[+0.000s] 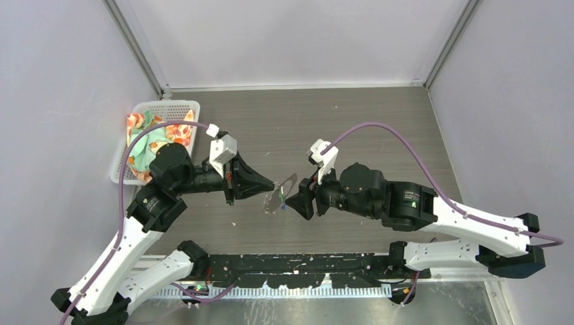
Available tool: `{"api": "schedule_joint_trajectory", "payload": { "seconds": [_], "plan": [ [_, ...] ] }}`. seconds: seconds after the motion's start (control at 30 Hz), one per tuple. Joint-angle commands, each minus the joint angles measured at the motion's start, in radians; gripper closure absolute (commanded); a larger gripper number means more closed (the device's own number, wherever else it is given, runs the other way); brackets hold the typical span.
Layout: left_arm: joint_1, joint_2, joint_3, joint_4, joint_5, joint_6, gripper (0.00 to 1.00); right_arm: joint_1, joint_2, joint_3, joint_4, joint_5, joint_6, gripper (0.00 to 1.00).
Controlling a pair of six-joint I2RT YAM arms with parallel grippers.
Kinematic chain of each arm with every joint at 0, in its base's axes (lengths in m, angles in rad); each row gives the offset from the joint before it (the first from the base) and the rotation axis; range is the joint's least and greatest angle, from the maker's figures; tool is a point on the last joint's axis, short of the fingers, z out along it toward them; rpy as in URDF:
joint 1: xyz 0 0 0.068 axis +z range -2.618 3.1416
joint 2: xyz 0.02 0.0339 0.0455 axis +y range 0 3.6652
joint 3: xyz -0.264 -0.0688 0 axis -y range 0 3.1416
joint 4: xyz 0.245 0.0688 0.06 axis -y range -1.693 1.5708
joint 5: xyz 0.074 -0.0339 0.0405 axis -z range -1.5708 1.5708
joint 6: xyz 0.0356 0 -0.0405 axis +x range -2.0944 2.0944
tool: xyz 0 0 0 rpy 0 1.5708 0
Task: Put the keys on the keyring
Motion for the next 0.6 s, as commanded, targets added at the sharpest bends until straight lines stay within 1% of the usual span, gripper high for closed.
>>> {"api": "schedule_joint_trajectory", "payload": {
  "seconds": [0.0, 0.2, 0.27, 0.33, 0.4, 0.57],
  "plan": [
    [-0.002, -0.017, 0.042, 0.033, -0.026, 0.017, 1.0, 0.023, 0.009, 0.062, 0.046, 0.028, -0.027, 0.42],
    [-0.003, -0.01, 0.042, 0.032, -0.05, 0.02, 1.0, 0.048, 0.029, 0.081, 0.06, 0.046, -0.038, 0.43],
    [-0.002, -0.009, 0.041, 0.032, -0.05, 0.019, 1.0, 0.051, 0.04, 0.09, 0.068, 0.063, -0.041, 0.47],
    [-0.003, -0.01, 0.044, 0.032, -0.044, 0.017, 1.0, 0.051, 0.049, 0.102, 0.069, 0.087, -0.047, 0.54],
    [-0.003, -0.01, 0.044, 0.032, -0.038, 0.014, 1.0, 0.053, 0.05, 0.106, 0.077, 0.109, -0.053, 0.58],
    [-0.003, -0.012, 0.038, 0.036, -0.039, 0.012, 1.0, 0.054, 0.05, 0.091, 0.12, 0.103, -0.059, 0.6]
  ]
}}
